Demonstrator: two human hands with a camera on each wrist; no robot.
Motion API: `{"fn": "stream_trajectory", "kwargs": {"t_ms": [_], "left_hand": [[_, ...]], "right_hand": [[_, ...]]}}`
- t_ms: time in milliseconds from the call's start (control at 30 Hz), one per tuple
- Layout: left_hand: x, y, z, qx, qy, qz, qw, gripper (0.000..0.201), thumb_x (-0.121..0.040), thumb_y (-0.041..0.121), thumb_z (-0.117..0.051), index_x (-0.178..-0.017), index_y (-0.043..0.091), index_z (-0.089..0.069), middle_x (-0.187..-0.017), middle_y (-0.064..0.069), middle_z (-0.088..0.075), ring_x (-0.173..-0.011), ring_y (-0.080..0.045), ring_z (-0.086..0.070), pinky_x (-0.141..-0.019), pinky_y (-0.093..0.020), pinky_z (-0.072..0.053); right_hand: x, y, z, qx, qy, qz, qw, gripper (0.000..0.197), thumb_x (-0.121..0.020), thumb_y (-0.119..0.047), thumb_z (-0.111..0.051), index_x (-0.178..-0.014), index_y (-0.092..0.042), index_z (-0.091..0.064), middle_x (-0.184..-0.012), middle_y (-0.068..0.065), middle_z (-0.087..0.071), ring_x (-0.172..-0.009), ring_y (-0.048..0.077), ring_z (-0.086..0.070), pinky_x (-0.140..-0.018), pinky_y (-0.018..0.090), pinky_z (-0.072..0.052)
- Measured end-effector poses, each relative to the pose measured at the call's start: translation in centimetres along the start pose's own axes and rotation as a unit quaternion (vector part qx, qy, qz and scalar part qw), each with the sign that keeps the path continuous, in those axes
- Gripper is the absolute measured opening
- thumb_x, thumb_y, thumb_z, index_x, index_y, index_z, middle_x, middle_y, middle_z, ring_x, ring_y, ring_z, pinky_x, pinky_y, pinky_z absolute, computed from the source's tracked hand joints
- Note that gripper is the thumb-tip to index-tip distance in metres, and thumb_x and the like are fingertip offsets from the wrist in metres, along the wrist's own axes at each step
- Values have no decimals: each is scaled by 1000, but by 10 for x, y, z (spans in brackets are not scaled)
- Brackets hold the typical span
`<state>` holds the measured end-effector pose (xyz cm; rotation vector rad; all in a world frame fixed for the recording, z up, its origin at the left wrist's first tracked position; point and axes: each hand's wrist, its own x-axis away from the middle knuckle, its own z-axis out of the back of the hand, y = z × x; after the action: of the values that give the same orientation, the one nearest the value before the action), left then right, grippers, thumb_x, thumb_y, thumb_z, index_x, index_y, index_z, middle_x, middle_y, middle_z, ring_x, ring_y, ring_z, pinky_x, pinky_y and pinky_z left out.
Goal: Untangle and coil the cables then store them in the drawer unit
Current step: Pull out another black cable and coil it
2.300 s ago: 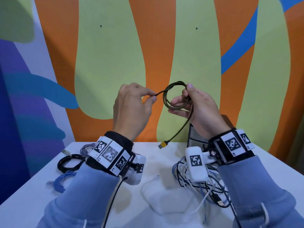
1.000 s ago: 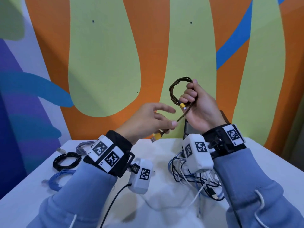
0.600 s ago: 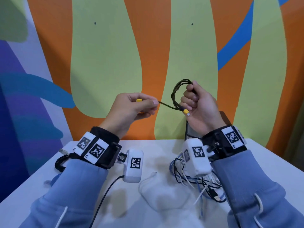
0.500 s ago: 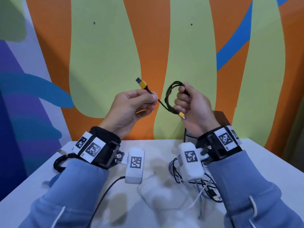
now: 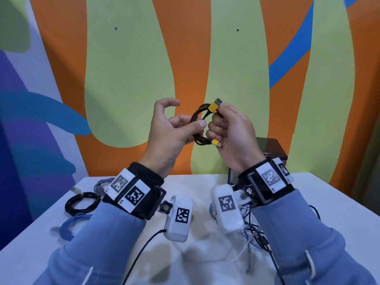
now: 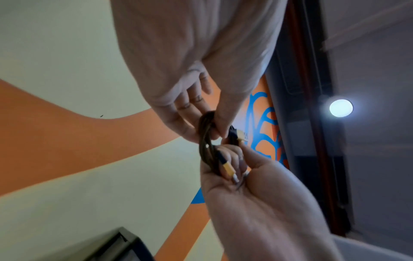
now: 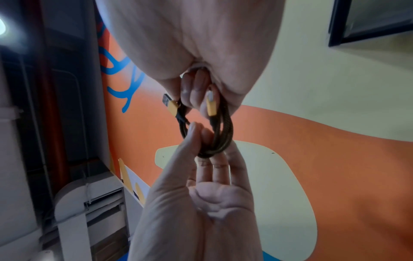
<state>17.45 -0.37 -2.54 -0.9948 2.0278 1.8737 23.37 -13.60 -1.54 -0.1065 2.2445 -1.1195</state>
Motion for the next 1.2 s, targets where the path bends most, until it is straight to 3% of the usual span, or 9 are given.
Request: {"fn": "stream_trajectory", "kwargs": {"t_ms": [100,200,333,433,500,633,767,967,1200], "left_hand": [[-2,1,1,-19,18,51,998,42,-86,-3,-81,-118,15,-60,-74,0,-71,-74,-22,-69,-76,-41,-58],[-2,-3,1,-133,56,19,989,12,-83,5,-80,-85,16,-78,-66,2,-69,-67,-18,-66,-75,-42,-64],[0,-9,-2,-281,129,-17,951,13,-88,26,-72,-81,18,-78,-58,0,-57,-57,-21,-50,-60,-32,-47],[-2,-6,-6,-145,97,57,983,33,-90,16,-73,-123,16,-73,-68,0,-71,-65,-17,-66,-70,-36,-63],[-2,-3,-7,-34,32,101,994,45,-91,7,-76,-135,13,-67,-81,-1,-72,-73,-15,-64,-69,-24,-56],[-3,11,-2,187,-1,216,958,25,-94,4,-72,-120,4,-70,-95,-9,-73,-79,-17,-63,-83,-29,-52],[-5,10,0,253,40,267,929,17,-97,7,-72,-113,3,-73,-88,-10,-76,-76,-17,-66,-84,-28,-58],[-7,4,4,218,87,227,945,12,-100,13,-70,-110,13,-75,-96,-2,-74,-89,-13,-66,-94,-30,-55],[3,15,11,-8,-107,66,992,16,-75,18,-85,-91,13,-84,-124,-7,-77,-118,-19,-73,-108,-42,-54]], "right_hand": [[0,3,-2,19,-11,15,1000,19,-109,-11,-49,-92,-8,-58,-58,-6,-25,-50,10,-20,-46,24,-21],[2,4,-5,56,-38,35,997,21,-109,-13,-51,-94,-5,-63,-56,-8,-27,-50,11,-21,-47,23,-22],[4,0,-10,92,-66,62,992,26,-109,-14,-53,-88,-9,-68,-60,-6,-25,-54,14,-20,-50,25,-23],[2,1,-8,77,-35,37,996,25,-109,-13,-51,-90,-8,-67,-60,-5,-24,-54,13,-18,-50,25,-19],[-1,3,-5,65,-2,15,998,23,-109,-14,-51,-93,-7,-66,-59,-5,-24,-52,11,-19,-50,25,-17],[-5,3,5,28,36,-8,999,23,-109,-16,-52,-93,-9,-67,-60,-6,-23,-49,8,-20,-46,22,-21],[-4,4,6,8,20,-43,999,20,-106,-24,-61,-95,-9,-68,-61,-7,-23,-50,9,-21,-47,22,-21],[-7,6,10,34,54,-17,998,11,-103,-16,-64,-103,-9,-72,-61,-8,-26,-50,10,-24,-47,20,-27],[-7,-2,19,232,67,60,969,15,-102,-15,-67,-101,-2,-74,-49,-17,-51,-43,6,-34,-48,22,-32]]}}
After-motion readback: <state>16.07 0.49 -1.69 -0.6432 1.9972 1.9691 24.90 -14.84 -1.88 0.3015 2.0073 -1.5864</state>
